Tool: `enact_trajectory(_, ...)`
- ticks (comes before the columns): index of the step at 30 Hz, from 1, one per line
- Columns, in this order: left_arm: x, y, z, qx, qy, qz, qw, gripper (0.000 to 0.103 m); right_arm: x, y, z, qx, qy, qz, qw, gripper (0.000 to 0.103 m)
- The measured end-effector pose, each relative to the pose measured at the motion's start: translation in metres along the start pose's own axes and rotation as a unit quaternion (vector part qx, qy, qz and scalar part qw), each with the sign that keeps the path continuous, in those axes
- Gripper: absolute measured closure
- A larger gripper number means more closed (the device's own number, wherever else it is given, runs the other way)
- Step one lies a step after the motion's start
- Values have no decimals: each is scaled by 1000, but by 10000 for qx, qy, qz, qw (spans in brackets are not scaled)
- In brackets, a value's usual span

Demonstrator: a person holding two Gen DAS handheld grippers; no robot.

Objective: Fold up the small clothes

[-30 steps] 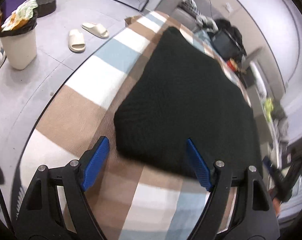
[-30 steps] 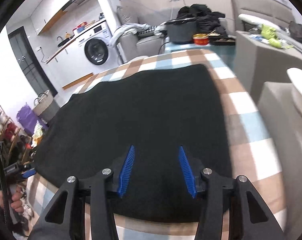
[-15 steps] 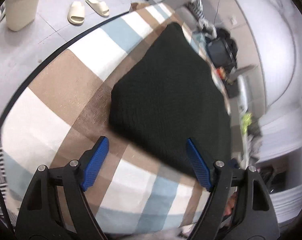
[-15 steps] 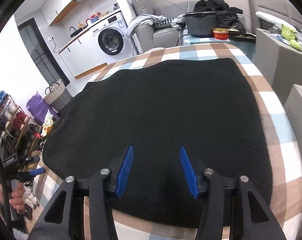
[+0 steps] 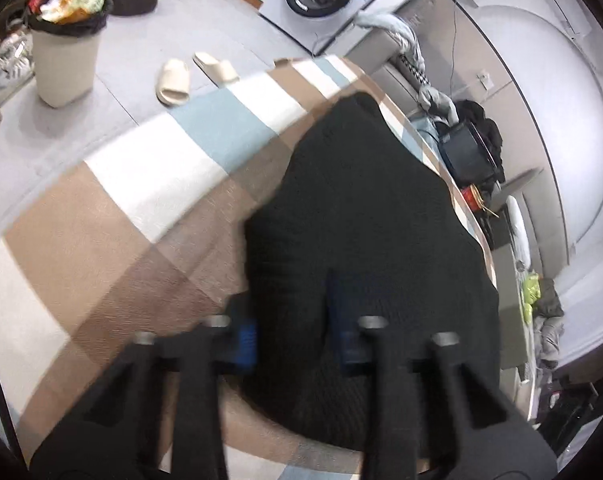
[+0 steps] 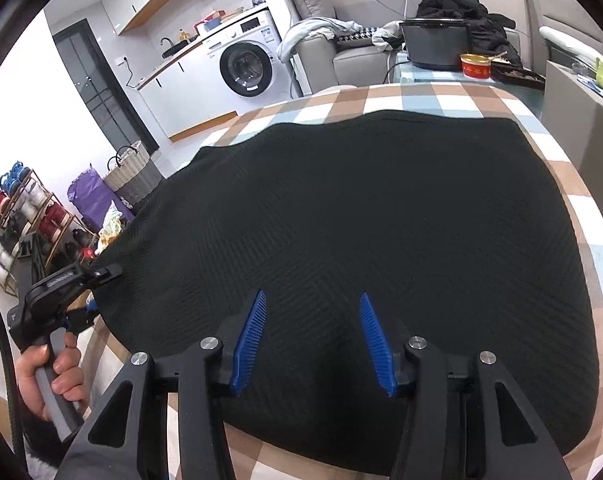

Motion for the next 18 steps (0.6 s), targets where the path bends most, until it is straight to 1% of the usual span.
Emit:
enact_trajectory(3, 1, 3, 1, -84, 53, 122, 9999, 83, -4, 4, 3, 1, -54, 82, 10000, 53)
enact_trajectory(5, 2, 2, 1, -100, 45, 96, 9999, 83, -6, 5, 7, -28, -97, 77, 9999, 53)
enact_trajectory(7, 3, 3, 1, -146, 44, 108, 9998, 84, -11, 2, 13, 8, -190, 27, 9998, 53)
enact_trajectory(10, 8, 12, -5, -302, 123, 234, 9992, 85, -20, 1, 20, -74, -366, -66, 9993, 53)
enact_trajectory(14, 21, 49, -14, -630, 320, 722, 9949, 87, -20, 2, 18, -63, -334, 1, 9994, 53)
enact_trajectory(16, 26, 84, -19, -932, 392, 1102, 9888, 87, -16, 5, 12, -102, -236, 25, 9997, 53)
enact_trajectory(18, 24, 126, -24, -1283, 441, 1532, 9788, 87, -13, 11, 3, -164, -133, 77, 9997, 53)
Point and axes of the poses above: each gripper's, at about its wrist camera, not at the fingertips, and z roughly the way its jaws point, y to its right, x to its top, the point moved 9 cm from there along z, roughly the way its jaws point, and after that the axes turned 14 degrees about y, right-handed, at the moved point
